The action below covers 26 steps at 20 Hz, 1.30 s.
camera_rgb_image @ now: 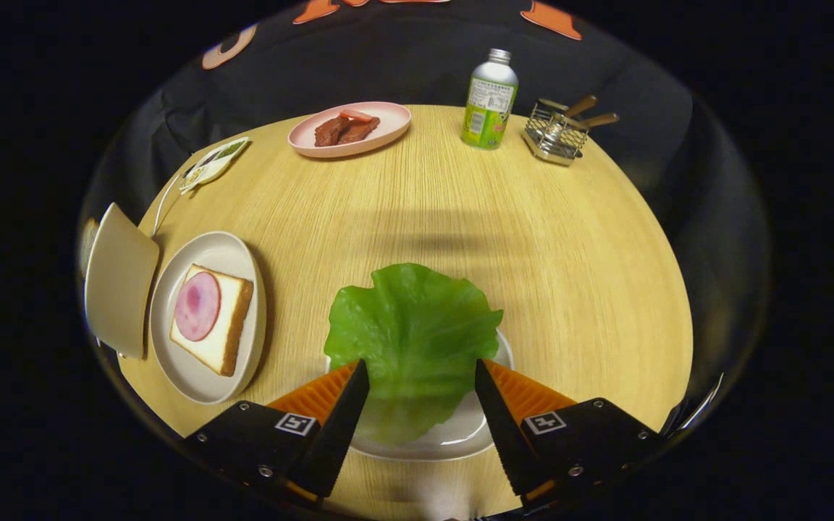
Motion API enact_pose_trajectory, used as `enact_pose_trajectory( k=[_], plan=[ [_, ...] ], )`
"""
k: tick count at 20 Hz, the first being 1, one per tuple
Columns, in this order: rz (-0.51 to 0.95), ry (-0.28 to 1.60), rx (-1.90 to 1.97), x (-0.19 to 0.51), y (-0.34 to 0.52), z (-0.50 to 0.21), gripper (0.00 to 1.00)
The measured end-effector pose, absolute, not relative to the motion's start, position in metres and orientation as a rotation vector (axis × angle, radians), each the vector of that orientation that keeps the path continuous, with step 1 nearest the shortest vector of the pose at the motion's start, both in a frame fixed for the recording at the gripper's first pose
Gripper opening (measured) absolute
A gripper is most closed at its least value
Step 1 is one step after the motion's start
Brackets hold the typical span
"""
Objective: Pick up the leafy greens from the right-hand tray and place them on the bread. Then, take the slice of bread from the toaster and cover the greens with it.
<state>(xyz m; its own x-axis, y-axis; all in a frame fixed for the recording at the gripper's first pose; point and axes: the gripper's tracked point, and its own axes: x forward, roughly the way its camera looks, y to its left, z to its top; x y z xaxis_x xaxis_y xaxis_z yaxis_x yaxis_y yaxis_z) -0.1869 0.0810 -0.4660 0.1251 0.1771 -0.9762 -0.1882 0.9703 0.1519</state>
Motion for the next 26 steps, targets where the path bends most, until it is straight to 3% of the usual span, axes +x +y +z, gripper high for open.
enact_pose_trajectory(
  k=[8, 12, 13, 15, 18, 26],
  plan=[
    [0.256, 1.454, -0.021, -0.183, 0.086, -0.473, 0.74],
    [0.257, 1.439, -0.024, -0.180, 0.085, -0.473, 0.39],
    [0.238, 1.437, -0.018, -0.179, 0.085, -0.473, 0.23],
    [0.226, 1.424, -0.025, -0.178, 0.086, -0.472, 0.08],
    [0.242, 1.405, -0.038, -0.177, 0.090, -0.468, 0.01],
    [0.276, 1.306, 0.143, -0.156, 0.115, -0.403, 0.01]
  ],
)
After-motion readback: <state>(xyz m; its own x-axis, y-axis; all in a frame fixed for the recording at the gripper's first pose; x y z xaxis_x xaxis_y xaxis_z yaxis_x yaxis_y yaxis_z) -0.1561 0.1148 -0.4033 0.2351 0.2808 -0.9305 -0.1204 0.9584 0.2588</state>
